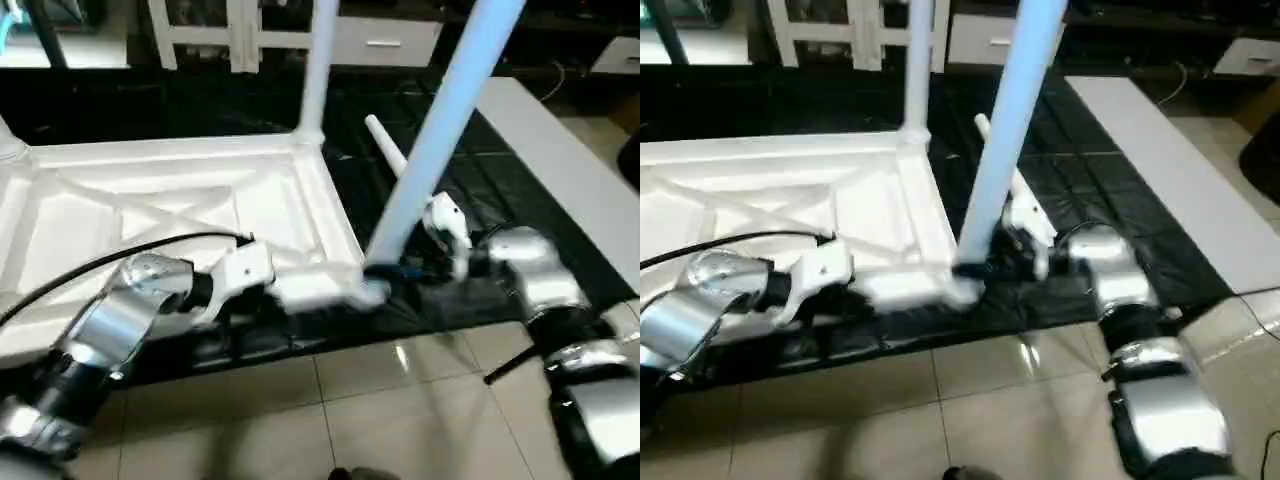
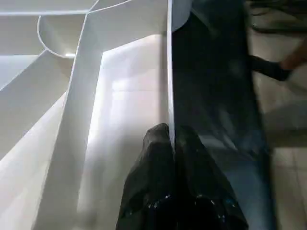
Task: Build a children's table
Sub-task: Insert table leg to table base
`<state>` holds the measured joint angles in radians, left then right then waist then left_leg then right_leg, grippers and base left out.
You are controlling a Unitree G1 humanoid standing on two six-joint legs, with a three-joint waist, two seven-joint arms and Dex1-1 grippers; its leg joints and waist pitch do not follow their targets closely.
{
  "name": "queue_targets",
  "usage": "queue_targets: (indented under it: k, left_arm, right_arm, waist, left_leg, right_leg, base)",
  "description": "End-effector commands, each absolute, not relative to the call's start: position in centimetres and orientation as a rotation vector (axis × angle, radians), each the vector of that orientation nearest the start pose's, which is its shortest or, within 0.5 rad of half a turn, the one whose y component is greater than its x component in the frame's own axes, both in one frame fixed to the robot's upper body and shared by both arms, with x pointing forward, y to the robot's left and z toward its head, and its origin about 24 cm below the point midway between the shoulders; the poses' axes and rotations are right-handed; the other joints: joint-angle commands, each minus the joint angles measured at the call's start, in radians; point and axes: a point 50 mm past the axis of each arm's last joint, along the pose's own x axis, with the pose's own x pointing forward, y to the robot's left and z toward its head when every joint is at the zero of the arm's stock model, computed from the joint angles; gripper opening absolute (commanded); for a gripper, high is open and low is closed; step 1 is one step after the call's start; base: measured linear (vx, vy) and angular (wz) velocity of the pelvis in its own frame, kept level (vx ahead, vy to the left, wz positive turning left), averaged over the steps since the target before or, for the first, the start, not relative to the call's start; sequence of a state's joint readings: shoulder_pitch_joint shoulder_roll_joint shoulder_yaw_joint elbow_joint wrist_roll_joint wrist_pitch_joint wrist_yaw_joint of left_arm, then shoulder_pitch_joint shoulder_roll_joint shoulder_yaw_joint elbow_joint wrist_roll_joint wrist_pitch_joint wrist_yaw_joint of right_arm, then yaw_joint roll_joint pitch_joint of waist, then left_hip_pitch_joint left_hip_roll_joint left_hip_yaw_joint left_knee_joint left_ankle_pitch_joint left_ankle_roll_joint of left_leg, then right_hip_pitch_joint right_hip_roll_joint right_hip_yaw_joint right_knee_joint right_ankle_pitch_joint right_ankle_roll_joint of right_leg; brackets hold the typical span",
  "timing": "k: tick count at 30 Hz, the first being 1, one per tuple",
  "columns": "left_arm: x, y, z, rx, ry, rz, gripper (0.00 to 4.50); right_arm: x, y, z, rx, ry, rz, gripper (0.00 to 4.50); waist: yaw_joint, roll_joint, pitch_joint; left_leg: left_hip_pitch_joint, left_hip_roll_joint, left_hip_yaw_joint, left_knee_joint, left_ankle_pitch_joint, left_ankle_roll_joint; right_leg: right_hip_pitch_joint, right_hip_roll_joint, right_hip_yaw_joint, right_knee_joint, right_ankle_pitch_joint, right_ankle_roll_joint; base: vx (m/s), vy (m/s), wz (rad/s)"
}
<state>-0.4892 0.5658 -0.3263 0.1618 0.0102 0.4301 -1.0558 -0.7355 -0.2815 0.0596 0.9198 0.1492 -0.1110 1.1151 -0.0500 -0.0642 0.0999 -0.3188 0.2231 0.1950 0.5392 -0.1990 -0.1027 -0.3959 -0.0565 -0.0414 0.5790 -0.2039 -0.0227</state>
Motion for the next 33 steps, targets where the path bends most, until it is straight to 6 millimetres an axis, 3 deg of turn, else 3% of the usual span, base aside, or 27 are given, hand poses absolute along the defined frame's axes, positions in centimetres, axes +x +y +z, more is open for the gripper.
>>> queue_targets:
  k: [1,2,6,8,10,12,15,18,20,23,25,26,27,30,31,32,33]
  left_arm:
    - [29.6,13.1,7.9,0.496,0.512,-1.203,0.00]
    - [29.6,13.1,7.9,0.496,0.512,-1.203,0.00]
    - [29.7,10.2,7.9,0.320,0.597,-1.058,0.00]
    - [29.7,9.3,8.0,0.286,0.598,-1.030,0.00]
    - [29.8,7.7,8.1,0.255,0.580,-1.002,0.00]
    - [29.8,7.2,8.2,0.249,0.578,-1.002,0.00]
    - [29.7,6.0,8.4,0.245,0.576,-0.993,0.00]
    - [29.7,6.1,8.4,0.246,0.585,-0.982,0.00]
    - [29.7,6.7,8.5,0.259,0.593,-0.957,0.00]
    - [29.7,7.2,8.3,0.262,0.601,-0.946,0.00]
    - [29.7,7.5,8.2,0.266,0.607,-0.943,0.00]
    - [29.7,7.8,8.2,0.277,0.609,-0.949,0.00]
    - [29.6,7.8,8.2,0.284,0.608,-0.956,0.00]
    - [29.5,8.0,8.2,0.320,0.573,-1.003,0.00]
    - [29.5,8.0,8.3,0.330,0.562,-1.013,0.00]
    - [29.3,8.3,8.2,0.378,0.532,-1.058,0.00]
    - [29.3,8.4,8.1,0.387,0.527,-1.065,0.00]
  right_arm:
    - [31.2,-15.9,-1.8,-0.068,0.623,0.914,1.87]
    - [31.2,-15.9,-1.8,-0.068,0.623,0.914,1.87]
    - [31.1,-15.2,-3.8,0.046,0.681,0.570,1.87]
    - [31.3,-15.0,-4.0,0.054,0.677,0.477,1.87]
    - [31.6,-14.4,-4.2,0.085,0.666,0.314,1.87]
    - [31.6,-14.0,-4.3,0.096,0.670,0.272,1.87]
    - [31.8,-11.6,-4.1,0.114,0.648,0.238,1.87]
    - [32.1,-10.9,-3.7,0.109,0.627,0.249,1.87]
    - [32.6,-10.5,-3.1,0.094,0.597,0.260,1.87]
    - [33.0,-10.4,-2.6,0.056,0.579,0.281,1.87]
    - [33.3,-10.3,-2.0,0.059,0.544,0.329,1.87]
    - [33.6,-10.5,-1.5,0.049,0.509,0.351,1.87]
    - [33.8,-10.5,-1.2,0.052,0.493,0.360,2.22]
    - [34.6,-10.7,0.2,0.057,0.419,0.389,2.57]
    - [34.7,-10.8,0.4,0.057,0.405,0.393,2.60]
    - [35.5,-10.9,2.2,0.056,0.313,0.459,2.63]
    - [35.6,-10.8,2.5,0.056,0.299,0.474,2.67]
  waist:
    - [-0.012,0.025,-0.002]
    - [-0.016,0.029,-0.004]
    - [-0.026,0.029,-0.004]
    - [-0.034,0.027,-0.003]
    - [-0.040,0.026,-0.003]
    - [-0.043,0.023,-0.005]
    - [-0.047,0.022,-0.003]
    - [-0.050,0.023,-0.004]
    - [-0.057,0.024,-0.004]
    - [-0.067,0.024,-0.006]
    - [-0.070,0.022,-0.009]
    - [-0.072,0.025,-0.012]
    - [-0.073,0.025,-0.014]
    - [-0.071,0.024,-0.017]
    - [-0.066,0.025,-0.021]
    - [-0.060,0.028,-0.024]
    - [-0.059,0.027,-0.024]
  left_leg:
    - [-0.009,0.015,-0.027,-0.074,-0.450,-0.018]
    - [-0.005,0.014,-0.028,-0.072,-0.466,-0.016]
    - [0.006,0.014,-0.026,-0.069,-0.484,-0.025]
    - [-0.003,0.009,-0.033,-0.070,-0.497,-0.021]
    - [0.000,0.003,-0.040,-0.068,-0.529,-0.016]
    - [-0.002,-0.003,-0.043,-0.067,-0.538,-0.004]
    - [-0.005,-0.004,-0.051,-0.071,-0.571,-0.004]
    - [-0.005,-0.004,-0.055,-0.072,-0.588,-0.009]
    - [-0.009,-0.003,-0.056,-0.074,-0.603,-0.012]
    - [-0.023,-0.002,-0.056,-0.076,-0.572,-0.013]
    - [-0.024,-0.002,-0.054,-0.075,-0.563,-0.012]
    - [-0.027,-0.001,-0.052,-0.074,-0.538,-0.010]
    - [-0.032,0.001,-0.050,-0.074,-0.510,-0.009]
    - [-0.043,0.004,-0.044,-0.074,-0.439,-0.005]
    - [-0.040,0.005,-0.038,-0.070,-0.401,0.003]
    - [-0.032,0.007,-0.029,-0.065,-0.359,0.010]
    - [-0.034,0.008,-0.027,-0.065,-0.348,0.018]
  right_leg:
    - [0.000,-0.065,0.037,-0.099,-0.571,-0.126]
    - [-0.005,-0.066,0.036,-0.104,-0.586,-0.118]
    - [-0.017,-0.060,0.038,-0.105,-0.551,-0.136]
    - [-0.012,-0.060,0.031,-0.106,-0.578,-0.118]
    - [-0.023,-0.060,0.031,-0.117,-0.619,-0.082]
    - [-0.024,-0.057,0.029,-0.119,-0.626,-0.065]
    - [-0.030,-0.057,0.023,-0.123,-0.667,-0.033]
    - [-0.033,-0.056,0.022,-0.123,-0.652,-0.030]
    - [-0.034,-0.056,0.023,-0.122,-0.633,-0.035]
    - [-0.027,-0.057,0.025,-0.114,-0.570,-0.052]
    - [-0.024,-0.058,0.026,-0.112,-0.553,-0.060]
    - [-0.023,-0.059,0.029,-0.109,-0.522,-0.070]
    - [-0.019,-0.058,0.030,-0.104,-0.475,-0.085]
    - [-0.010,-0.058,0.033,-0.095,-0.384,-0.115]
    - [-0.008,-0.058,0.036,-0.093,-0.331,-0.135]
    - [-0.009,-0.056,0.038,-0.089,-0.252,-0.165]
    - [-0.007,-0.053,0.037,-0.086,-0.229,-0.176]
  base:
    - [-0.053,0.008,-0.15]
    - [-0.053,0.008,-0.15]
    - [0.000,0.000,0.00]
    - [0.000,0.000,0.00]
    - [0.000,0.000,0.00]
    - [0.000,0.000,0.00]
    - [0.000,0.000,0.00]
    - [0.000,0.000,0.00]
    - [0.000,0.000,0.00]
    - [0.000,0.000,0.00]
    - [0.000,0.000,0.00]
    - [0.000,0.000,0.00]
    - [0.000,0.000,0.00]
    - [0.000,0.000,0.00]
    - [0.000,0.000,0.00]
    - [0.000,0.000,0.00]
    - [0.000,0.000,0.00]
